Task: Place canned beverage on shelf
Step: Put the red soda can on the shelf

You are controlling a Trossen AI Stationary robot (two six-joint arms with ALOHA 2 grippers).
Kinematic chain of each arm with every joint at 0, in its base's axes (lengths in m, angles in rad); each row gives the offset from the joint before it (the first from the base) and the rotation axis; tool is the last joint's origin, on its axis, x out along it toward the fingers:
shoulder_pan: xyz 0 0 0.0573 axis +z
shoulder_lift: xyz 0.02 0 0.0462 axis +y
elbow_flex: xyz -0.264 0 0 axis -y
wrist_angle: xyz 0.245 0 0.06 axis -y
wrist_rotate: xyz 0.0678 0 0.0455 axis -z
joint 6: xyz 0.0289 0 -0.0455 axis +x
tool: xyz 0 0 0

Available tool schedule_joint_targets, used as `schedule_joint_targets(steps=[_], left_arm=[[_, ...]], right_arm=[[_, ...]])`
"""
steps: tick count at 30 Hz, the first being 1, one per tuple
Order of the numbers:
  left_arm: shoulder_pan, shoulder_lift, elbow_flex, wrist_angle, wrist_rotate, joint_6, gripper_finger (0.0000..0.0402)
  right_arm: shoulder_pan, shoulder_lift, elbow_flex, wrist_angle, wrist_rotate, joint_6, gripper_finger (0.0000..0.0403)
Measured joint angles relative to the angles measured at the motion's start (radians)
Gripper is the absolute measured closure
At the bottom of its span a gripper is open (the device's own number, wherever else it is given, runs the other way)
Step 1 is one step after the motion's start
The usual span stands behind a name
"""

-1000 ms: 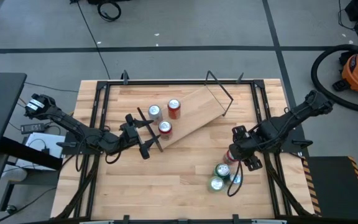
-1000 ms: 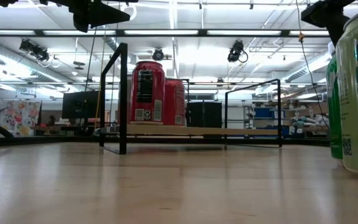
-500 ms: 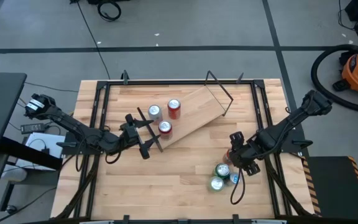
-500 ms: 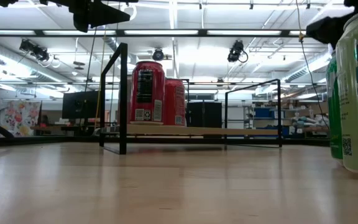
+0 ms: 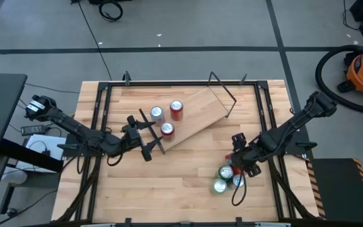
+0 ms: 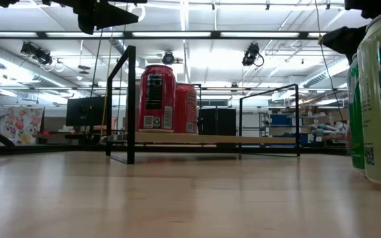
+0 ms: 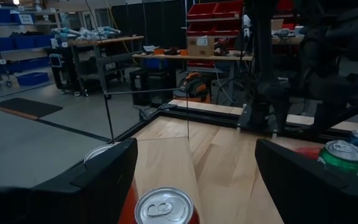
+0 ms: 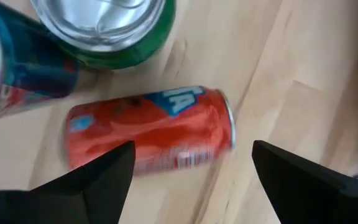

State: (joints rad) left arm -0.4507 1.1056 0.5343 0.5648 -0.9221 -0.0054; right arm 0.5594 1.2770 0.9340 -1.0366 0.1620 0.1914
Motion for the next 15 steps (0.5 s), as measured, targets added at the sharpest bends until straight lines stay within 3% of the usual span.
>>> schedule_joint_targets(steps=[5, 7, 12, 15], left_arm=[[0.0, 0.0, 0.0, 0.001, 0.0, 0.001, 0.0065], [0.0, 0.0, 0.0, 0.0, 0.0, 0.0, 0.0065], [0.0, 0.0, 0.0, 0.009, 0.0, 0.0, 0.0065], [-0.001, 0.0, 0.0, 0.007, 0.0, 0.009, 0.0065]], right_arm=[[0.056, 0.028, 0.0, -0.054, 0.115, 0.077, 0.0079], [0.058, 0.035, 0.013, -0.087, 0.116, 0.138, 0.0084], [0.028, 0.03, 0.056, -0.138, -0.003, 0.4, 0.0095], [-0.004, 0.027, 0.058, -0.138, -0.139, 0.606, 0.0098]])
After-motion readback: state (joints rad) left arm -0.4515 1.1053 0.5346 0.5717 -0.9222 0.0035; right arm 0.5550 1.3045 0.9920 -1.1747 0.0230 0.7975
